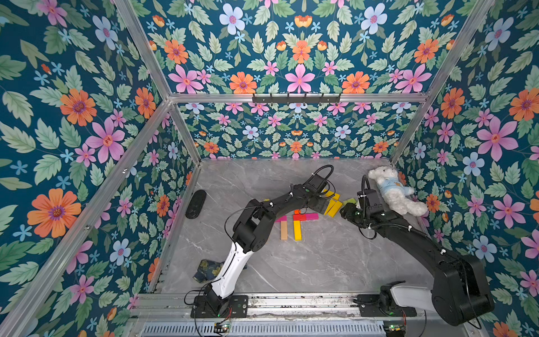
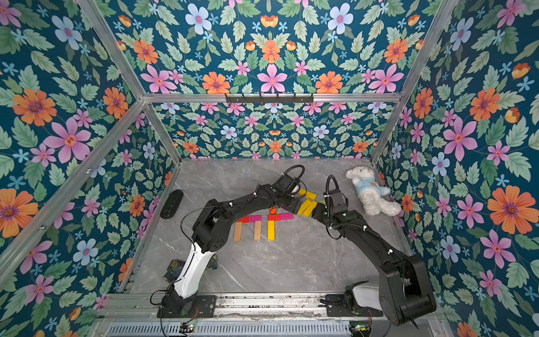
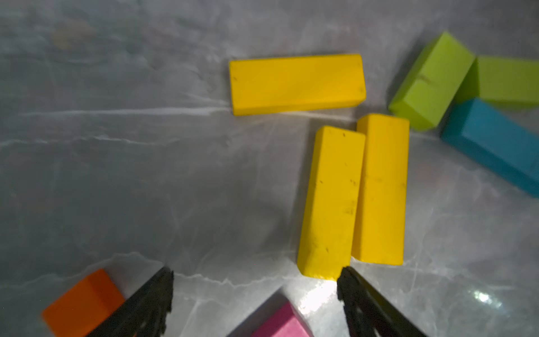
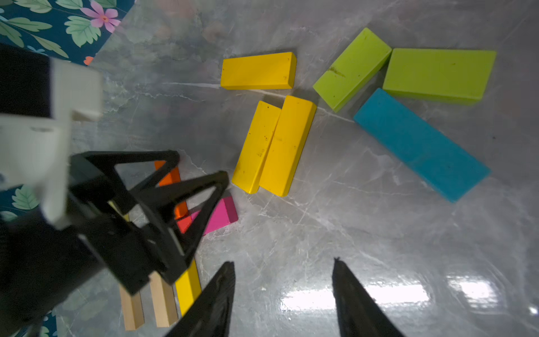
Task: Assemble the letter h with building blocks
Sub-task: Pick up the building block from the center of the board.
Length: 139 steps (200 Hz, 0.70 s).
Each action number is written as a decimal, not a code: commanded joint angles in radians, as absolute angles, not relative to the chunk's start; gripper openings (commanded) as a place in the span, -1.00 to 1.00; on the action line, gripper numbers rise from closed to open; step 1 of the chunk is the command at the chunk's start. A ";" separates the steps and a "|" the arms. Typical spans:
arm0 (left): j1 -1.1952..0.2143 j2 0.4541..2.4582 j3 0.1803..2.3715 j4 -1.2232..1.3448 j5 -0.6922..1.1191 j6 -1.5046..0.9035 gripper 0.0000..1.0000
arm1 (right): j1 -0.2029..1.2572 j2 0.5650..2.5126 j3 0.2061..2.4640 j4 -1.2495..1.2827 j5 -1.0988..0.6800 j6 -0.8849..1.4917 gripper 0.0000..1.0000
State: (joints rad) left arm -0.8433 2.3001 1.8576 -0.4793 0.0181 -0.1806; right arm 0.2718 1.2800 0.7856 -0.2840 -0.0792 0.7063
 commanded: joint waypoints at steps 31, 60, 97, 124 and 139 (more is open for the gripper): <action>-0.863 2.311 1.858 -0.529 -0.016 -0.136 0.81 | 0.271 1.263 0.785 -0.254 -0.077 0.715 0.14; -0.887 2.315 1.873 -0.527 -0.005 -0.119 0.80 | 0.270 1.256 0.778 -0.245 -0.078 0.720 0.14; -0.894 2.351 1.920 -0.560 -0.019 -0.112 0.72 | 0.266 1.244 0.773 -0.250 -0.075 0.719 0.15; -0.896 2.391 1.980 -0.580 -0.042 -0.102 0.63 | 0.265 1.237 0.773 -0.248 -0.078 0.719 0.15; -0.896 2.422 2.033 -0.601 -0.054 -0.094 0.56 | 0.265 1.228 0.772 -0.243 -0.081 0.719 0.15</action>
